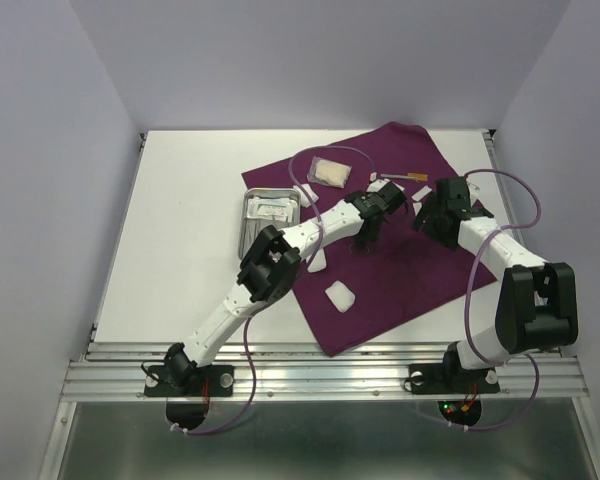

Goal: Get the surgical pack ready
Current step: Pick up the medical item from the surgical kit.

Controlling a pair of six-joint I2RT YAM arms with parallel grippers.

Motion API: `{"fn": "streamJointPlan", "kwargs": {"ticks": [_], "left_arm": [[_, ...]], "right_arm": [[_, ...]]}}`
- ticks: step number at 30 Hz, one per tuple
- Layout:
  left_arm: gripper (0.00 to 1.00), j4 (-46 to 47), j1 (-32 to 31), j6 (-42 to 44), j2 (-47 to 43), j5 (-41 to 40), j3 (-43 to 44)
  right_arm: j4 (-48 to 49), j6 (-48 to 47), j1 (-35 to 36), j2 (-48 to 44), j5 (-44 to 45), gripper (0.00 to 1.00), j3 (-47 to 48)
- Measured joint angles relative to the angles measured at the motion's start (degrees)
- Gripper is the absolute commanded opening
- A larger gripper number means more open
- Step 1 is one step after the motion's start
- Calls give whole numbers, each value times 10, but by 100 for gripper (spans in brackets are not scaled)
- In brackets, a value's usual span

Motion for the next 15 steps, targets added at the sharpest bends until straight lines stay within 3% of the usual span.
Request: {"fn": "streamJointPlan", "kwargs": {"ticks": [7, 15], "left_arm": [[21, 9, 0, -2, -6, 7, -10], [21, 28, -2, 2, -103, 8, -134]], "right_arm": [[0, 0, 0, -3, -1, 79, 0], [0, 0, 0, -5, -1, 79, 0]]}}
